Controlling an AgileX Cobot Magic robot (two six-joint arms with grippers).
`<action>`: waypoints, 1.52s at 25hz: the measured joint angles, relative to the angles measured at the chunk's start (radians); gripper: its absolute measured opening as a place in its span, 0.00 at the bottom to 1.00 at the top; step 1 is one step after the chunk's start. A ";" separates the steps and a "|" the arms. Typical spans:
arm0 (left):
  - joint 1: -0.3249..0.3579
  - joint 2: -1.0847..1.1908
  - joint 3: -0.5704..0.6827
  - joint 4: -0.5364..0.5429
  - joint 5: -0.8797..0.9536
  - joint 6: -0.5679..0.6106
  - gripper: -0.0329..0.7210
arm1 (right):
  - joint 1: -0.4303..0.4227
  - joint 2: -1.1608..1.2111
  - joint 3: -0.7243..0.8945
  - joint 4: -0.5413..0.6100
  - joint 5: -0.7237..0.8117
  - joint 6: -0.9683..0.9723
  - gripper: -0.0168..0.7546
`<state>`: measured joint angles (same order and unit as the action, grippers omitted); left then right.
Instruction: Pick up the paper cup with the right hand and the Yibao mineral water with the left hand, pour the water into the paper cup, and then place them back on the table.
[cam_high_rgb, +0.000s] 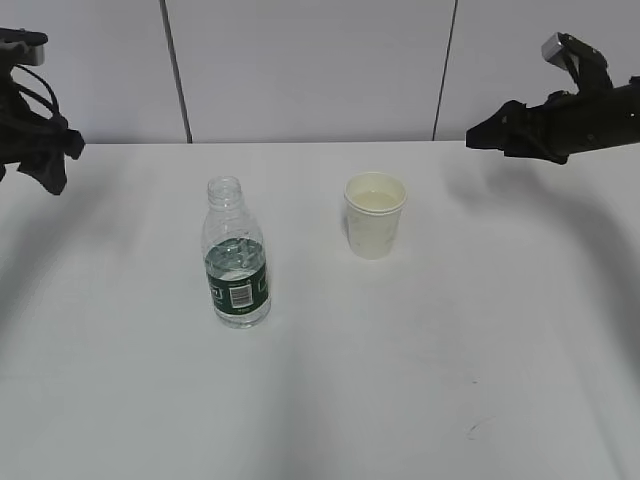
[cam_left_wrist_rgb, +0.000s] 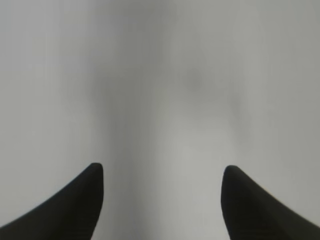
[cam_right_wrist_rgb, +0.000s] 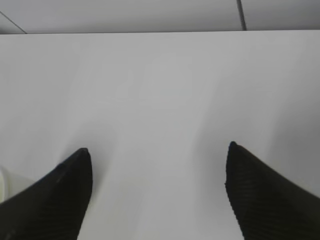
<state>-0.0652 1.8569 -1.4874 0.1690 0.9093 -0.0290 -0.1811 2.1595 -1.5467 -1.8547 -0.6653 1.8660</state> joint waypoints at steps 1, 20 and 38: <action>0.000 0.001 -0.010 -0.006 0.057 0.013 0.65 | 0.000 0.000 0.000 0.000 -0.008 0.005 0.82; 0.031 -0.776 0.528 -0.113 0.182 0.058 0.64 | -0.034 -0.006 0.000 0.000 -0.163 0.015 0.79; 0.031 -1.663 0.932 -0.191 0.082 0.054 0.64 | -0.034 -0.006 0.000 0.000 -0.170 0.015 0.79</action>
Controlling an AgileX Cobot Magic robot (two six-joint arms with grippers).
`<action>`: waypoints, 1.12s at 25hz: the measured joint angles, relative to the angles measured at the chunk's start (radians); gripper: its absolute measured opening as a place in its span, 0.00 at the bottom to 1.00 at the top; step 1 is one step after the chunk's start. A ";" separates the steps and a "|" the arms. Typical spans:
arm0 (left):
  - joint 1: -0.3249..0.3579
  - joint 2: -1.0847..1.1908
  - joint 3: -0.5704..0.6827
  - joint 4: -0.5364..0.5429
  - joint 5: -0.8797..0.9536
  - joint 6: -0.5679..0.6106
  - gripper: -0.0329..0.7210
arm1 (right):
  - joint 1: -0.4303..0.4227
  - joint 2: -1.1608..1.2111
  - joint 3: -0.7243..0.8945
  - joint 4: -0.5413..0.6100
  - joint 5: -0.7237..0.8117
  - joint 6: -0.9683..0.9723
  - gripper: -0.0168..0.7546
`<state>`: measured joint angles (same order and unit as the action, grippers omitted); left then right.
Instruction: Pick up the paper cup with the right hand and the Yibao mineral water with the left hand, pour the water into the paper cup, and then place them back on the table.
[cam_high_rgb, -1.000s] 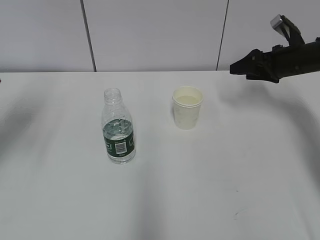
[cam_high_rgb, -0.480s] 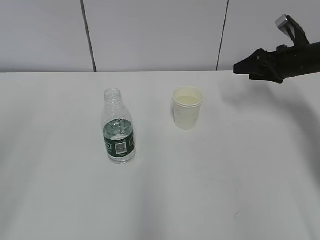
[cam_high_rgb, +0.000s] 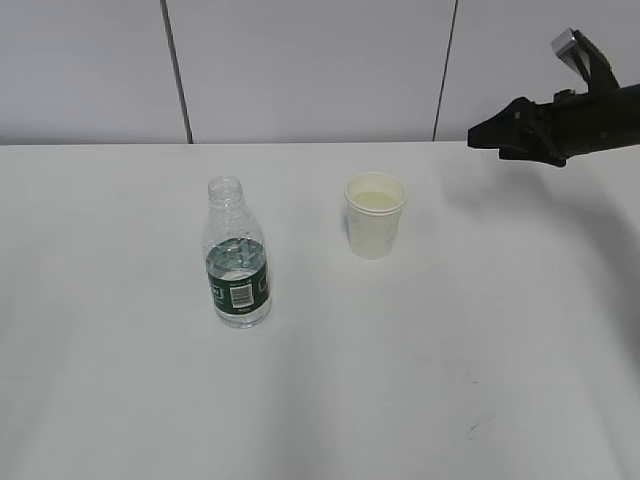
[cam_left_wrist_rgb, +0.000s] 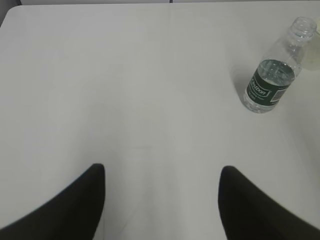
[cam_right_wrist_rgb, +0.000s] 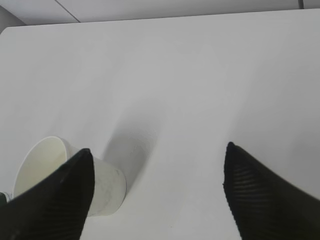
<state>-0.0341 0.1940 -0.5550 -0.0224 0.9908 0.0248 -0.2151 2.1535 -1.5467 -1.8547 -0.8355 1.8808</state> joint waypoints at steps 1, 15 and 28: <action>0.000 0.000 0.001 -0.001 0.000 0.000 0.64 | 0.000 0.000 0.000 0.000 0.000 0.000 0.79; 0.000 0.027 0.092 0.017 -0.224 0.000 0.63 | 0.000 0.000 0.000 0.000 0.000 -0.016 0.79; 0.000 0.017 0.016 0.039 0.121 0.000 0.62 | 0.000 0.000 0.000 0.000 -0.002 -0.029 0.79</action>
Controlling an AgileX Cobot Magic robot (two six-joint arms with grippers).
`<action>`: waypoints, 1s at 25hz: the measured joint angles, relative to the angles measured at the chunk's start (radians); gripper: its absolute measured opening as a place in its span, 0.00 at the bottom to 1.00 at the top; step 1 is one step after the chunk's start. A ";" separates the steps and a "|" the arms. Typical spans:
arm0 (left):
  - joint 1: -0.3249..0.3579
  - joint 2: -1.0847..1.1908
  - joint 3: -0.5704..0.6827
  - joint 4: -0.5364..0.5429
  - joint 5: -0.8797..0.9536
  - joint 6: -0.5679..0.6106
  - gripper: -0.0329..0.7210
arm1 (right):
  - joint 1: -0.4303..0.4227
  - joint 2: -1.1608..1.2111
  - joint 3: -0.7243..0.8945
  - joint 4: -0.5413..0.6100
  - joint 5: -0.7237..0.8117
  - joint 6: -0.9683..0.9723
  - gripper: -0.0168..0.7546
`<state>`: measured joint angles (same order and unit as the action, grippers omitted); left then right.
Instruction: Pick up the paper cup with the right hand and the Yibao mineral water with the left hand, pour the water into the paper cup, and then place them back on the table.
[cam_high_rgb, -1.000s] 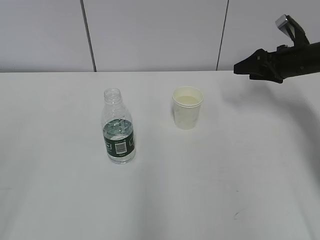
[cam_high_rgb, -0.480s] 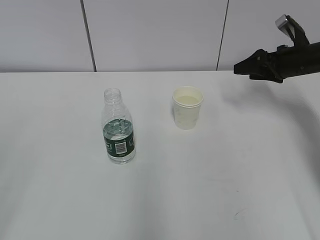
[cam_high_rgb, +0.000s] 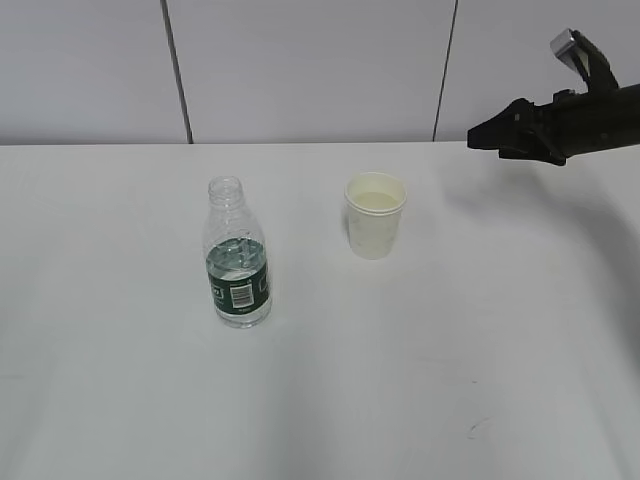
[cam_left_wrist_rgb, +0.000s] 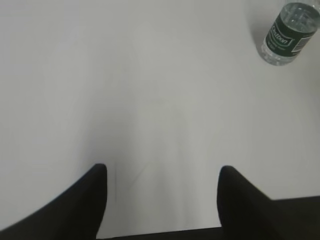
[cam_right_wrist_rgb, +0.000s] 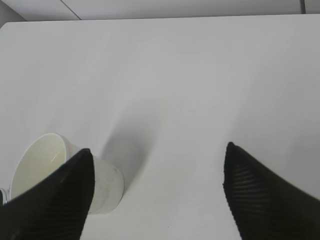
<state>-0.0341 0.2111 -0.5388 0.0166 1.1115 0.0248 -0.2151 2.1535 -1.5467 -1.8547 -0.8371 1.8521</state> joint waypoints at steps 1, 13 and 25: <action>0.000 -0.007 0.007 -0.001 -0.007 0.000 0.62 | 0.000 0.000 0.000 0.000 0.000 0.000 0.79; 0.000 -0.016 0.014 -0.017 -0.011 0.000 0.62 | 0.000 0.000 0.000 0.000 -0.002 -0.004 0.79; 0.000 -0.016 0.014 -0.017 -0.011 0.000 0.61 | 0.000 0.000 0.000 0.000 -0.007 -0.004 0.79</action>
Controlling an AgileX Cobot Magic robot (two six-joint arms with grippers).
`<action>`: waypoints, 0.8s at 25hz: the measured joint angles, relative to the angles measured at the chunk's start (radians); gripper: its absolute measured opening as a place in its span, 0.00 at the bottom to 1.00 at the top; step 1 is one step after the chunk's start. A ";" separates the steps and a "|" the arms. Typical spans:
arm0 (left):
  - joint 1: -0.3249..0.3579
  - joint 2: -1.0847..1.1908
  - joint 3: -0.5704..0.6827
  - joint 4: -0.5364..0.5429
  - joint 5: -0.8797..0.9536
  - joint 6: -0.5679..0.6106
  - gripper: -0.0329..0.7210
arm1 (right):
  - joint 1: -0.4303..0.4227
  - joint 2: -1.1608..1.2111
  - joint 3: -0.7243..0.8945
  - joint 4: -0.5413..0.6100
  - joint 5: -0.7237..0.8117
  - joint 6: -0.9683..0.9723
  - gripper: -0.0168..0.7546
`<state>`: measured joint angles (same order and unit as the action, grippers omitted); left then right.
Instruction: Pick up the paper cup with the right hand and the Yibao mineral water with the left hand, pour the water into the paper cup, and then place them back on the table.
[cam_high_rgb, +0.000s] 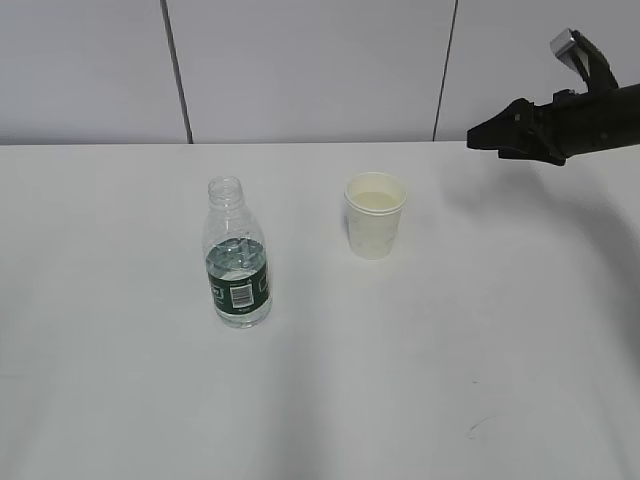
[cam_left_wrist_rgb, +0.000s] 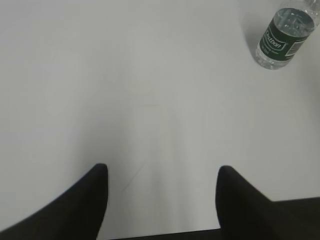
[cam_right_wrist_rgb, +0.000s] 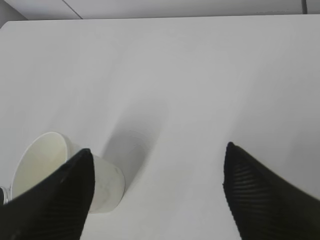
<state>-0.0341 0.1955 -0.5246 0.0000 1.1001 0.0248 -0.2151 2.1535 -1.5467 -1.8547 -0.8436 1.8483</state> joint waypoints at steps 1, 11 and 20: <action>0.000 0.000 0.000 0.000 0.000 0.000 0.61 | 0.000 0.000 0.000 0.000 0.000 0.000 0.79; 0.000 0.000 0.000 0.000 0.000 0.000 0.59 | 0.000 -0.005 0.000 0.000 0.015 -0.008 0.79; 0.000 0.000 0.000 0.000 -0.003 0.000 0.56 | 0.000 -0.202 0.062 0.126 0.372 -0.211 0.79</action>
<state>-0.0341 0.1955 -0.5246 0.0000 1.0976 0.0248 -0.2151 1.9512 -1.4850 -1.7288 -0.4713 1.6377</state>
